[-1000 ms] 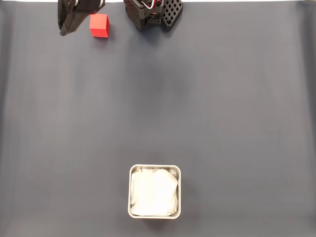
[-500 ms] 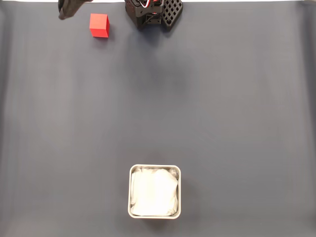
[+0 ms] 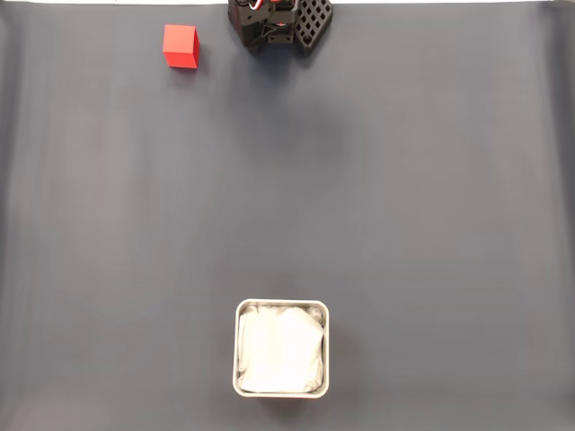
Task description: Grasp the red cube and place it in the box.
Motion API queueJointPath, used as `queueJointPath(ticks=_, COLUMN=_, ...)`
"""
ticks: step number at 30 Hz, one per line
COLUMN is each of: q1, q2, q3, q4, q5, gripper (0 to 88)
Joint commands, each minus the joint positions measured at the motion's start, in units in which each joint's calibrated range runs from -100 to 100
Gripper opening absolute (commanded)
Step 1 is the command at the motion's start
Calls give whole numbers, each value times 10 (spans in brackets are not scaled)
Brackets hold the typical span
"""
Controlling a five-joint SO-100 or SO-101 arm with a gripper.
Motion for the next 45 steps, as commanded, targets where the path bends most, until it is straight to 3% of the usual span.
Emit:
queueJointPath(ticks=1, q1=18, q2=-25, q3=3, q4=18, q5=15, gripper=2)
queueJointPath(ticks=27, q1=64, q2=-152, q3=71, q4=136, q5=55, gripper=2)
queueJointPath(ticks=45, q1=65, q2=-176, q3=89, q4=165, q5=31, gripper=7)
